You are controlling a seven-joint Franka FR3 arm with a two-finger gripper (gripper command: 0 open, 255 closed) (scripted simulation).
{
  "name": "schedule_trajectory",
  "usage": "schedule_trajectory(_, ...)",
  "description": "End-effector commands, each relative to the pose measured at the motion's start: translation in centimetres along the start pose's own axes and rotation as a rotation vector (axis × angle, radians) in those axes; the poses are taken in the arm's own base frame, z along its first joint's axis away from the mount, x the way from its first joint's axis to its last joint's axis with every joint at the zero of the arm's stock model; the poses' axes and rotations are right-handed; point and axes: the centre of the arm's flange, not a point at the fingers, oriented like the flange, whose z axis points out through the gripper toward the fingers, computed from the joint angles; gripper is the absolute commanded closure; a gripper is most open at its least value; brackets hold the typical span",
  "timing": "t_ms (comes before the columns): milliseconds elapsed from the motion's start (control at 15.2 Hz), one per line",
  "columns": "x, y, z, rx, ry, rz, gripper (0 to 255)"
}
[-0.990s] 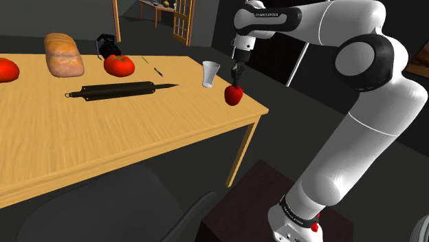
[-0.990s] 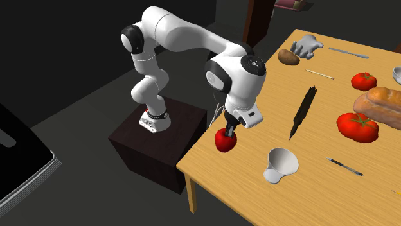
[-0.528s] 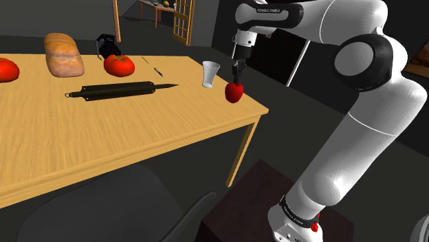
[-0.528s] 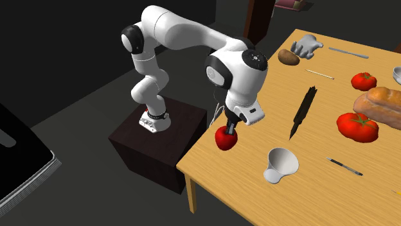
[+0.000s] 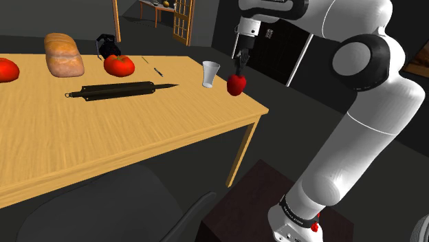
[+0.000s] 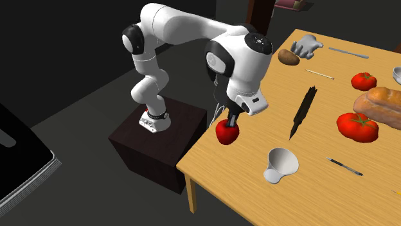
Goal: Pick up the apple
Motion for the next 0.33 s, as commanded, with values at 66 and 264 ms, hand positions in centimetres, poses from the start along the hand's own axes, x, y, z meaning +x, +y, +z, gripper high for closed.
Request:
schedule_trajectory(66,-0.1,-0.1,-1.6,0.000,0.000,0.000,255)
schedule_trajectory(264,-0.1,-0.1,-2.2,0.000,0.000,0.000,255)
